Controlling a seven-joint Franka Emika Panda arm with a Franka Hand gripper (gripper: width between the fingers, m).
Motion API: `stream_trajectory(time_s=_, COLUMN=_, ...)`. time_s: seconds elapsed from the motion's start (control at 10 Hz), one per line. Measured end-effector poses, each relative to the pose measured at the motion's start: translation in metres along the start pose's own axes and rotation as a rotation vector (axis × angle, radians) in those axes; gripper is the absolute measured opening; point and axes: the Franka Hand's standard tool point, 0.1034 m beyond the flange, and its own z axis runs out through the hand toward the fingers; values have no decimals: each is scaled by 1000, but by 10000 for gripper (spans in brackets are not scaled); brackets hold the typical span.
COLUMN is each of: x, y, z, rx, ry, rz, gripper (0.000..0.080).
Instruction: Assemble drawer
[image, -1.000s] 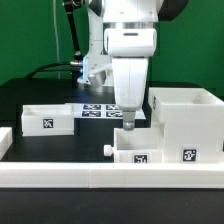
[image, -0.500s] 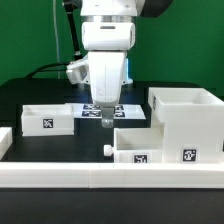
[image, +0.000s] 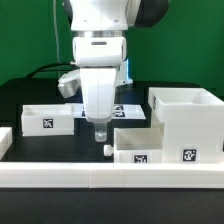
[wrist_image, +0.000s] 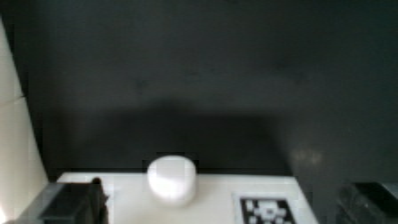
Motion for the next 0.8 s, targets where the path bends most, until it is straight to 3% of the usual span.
stream_trajectory(time_s=0.1, x=-12, y=-1, z=5, rx=5, ry=17, rz=-1, gripper=649)
stream_trajectory(time_s=0.4, x=-17, y=-1, z=17, rx=17, ry=27, rz=4, gripper=649)
stream_trajectory(time_s=0.6, x=-13, y=4, z=20, rx=14, ry=35, rz=-11, gripper=649)
stream_trajectory(time_s=0.8, x=4, y=13, z=19, rx=4, ry=42, rz=-36, gripper=649)
